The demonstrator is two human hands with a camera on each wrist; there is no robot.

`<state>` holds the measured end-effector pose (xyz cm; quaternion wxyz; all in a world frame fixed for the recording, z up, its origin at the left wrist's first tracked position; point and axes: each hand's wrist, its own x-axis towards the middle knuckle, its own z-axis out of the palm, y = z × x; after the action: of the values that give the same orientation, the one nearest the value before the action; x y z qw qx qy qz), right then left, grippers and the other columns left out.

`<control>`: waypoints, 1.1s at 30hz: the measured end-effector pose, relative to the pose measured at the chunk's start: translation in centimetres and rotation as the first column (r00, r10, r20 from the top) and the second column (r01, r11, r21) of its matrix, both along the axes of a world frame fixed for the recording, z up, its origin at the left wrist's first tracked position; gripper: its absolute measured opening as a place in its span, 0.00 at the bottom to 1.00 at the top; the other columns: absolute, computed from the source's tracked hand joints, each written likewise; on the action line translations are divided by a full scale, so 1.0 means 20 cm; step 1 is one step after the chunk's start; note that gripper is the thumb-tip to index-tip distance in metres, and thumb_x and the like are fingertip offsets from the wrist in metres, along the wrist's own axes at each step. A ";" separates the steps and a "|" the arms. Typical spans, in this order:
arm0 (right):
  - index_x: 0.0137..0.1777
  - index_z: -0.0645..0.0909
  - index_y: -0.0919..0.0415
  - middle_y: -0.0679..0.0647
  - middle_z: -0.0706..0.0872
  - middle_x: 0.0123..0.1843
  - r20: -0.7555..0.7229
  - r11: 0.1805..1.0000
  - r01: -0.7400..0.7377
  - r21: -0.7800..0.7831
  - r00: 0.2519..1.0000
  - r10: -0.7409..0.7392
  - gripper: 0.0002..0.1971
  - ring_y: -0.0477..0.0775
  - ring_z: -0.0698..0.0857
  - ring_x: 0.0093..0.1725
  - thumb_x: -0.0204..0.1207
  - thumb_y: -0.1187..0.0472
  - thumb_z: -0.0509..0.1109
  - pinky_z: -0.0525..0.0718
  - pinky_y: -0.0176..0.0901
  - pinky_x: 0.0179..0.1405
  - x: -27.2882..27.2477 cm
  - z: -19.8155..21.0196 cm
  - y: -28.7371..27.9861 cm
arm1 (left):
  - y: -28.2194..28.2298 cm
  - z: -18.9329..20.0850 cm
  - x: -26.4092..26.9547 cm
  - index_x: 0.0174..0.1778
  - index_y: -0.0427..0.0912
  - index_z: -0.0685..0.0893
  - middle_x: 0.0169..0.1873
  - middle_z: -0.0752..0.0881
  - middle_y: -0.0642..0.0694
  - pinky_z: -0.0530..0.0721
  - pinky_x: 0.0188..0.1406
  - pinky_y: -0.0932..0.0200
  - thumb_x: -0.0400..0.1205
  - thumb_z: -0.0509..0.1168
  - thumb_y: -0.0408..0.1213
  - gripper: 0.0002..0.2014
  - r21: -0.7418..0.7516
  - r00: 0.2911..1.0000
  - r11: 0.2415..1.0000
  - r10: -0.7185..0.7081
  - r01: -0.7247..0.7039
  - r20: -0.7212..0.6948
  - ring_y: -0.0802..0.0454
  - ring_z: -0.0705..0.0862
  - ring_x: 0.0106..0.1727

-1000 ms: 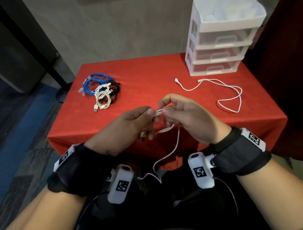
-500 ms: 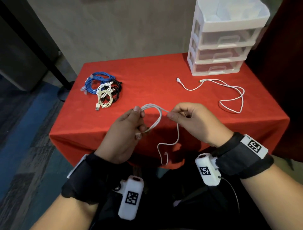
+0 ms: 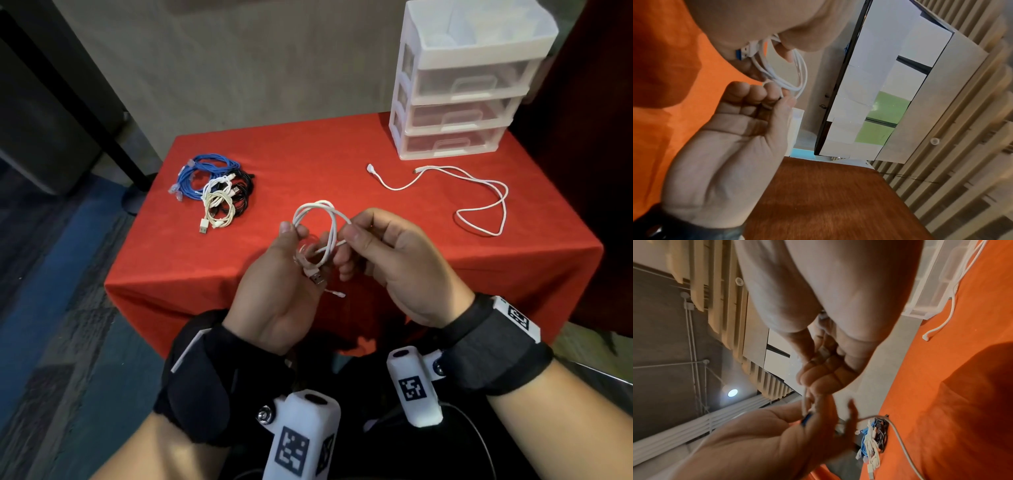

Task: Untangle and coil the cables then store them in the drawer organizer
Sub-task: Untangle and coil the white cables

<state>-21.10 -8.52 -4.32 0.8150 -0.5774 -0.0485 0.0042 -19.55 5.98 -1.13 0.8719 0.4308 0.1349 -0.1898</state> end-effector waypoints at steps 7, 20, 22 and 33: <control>0.50 0.83 0.70 0.62 0.88 0.39 0.033 0.952 -0.071 -0.297 0.996 0.085 0.09 0.54 0.84 0.37 0.86 0.63 0.68 0.85 0.43 0.41 -0.01 0.06 -0.09 | 0.02 -0.02 0.01 0.43 0.45 0.81 0.31 0.78 0.51 0.76 0.40 0.57 0.92 0.55 0.47 0.16 0.304 0.962 0.945 0.036 -0.121 0.271 0.59 0.77 0.30; 0.59 0.86 0.61 0.58 0.95 0.47 0.025 0.941 0.041 -0.336 0.999 -0.034 0.06 0.52 0.91 0.46 0.86 0.63 0.70 0.88 0.47 0.54 -0.01 -0.02 -0.03 | -0.02 -0.03 -0.01 0.46 0.40 0.84 0.32 0.84 0.47 0.79 0.41 0.51 0.92 0.56 0.45 0.17 0.356 0.889 0.923 -0.035 -0.146 0.457 0.49 0.79 0.34; 0.62 0.84 0.64 0.62 0.94 0.49 -0.003 0.971 0.027 -0.238 1.000 -0.028 0.08 0.51 0.90 0.47 0.86 0.68 0.69 0.85 0.39 0.52 -0.01 -0.02 -0.02 | -0.01 -0.02 0.00 0.45 0.39 0.83 0.28 0.82 0.51 0.78 0.36 0.56 0.93 0.55 0.43 0.17 0.343 0.894 0.932 -0.053 -0.115 0.444 0.55 0.78 0.29; 0.58 0.85 0.59 0.51 0.71 0.33 -0.128 0.964 -0.263 0.031 0.956 0.265 0.14 0.46 0.59 0.28 0.88 0.63 0.57 0.55 0.41 0.29 0.00 0.08 -0.08 | 0.10 0.00 0.04 0.48 0.33 0.84 0.25 0.71 0.52 0.70 0.45 0.56 0.90 0.57 0.42 0.17 0.214 0.917 0.956 -0.261 0.201 0.302 0.60 0.70 0.25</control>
<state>-21.08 -10.03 -2.62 0.8124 -0.5587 -0.0717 0.1505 -18.65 7.96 -1.13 0.8114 0.5453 -0.0469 -0.2050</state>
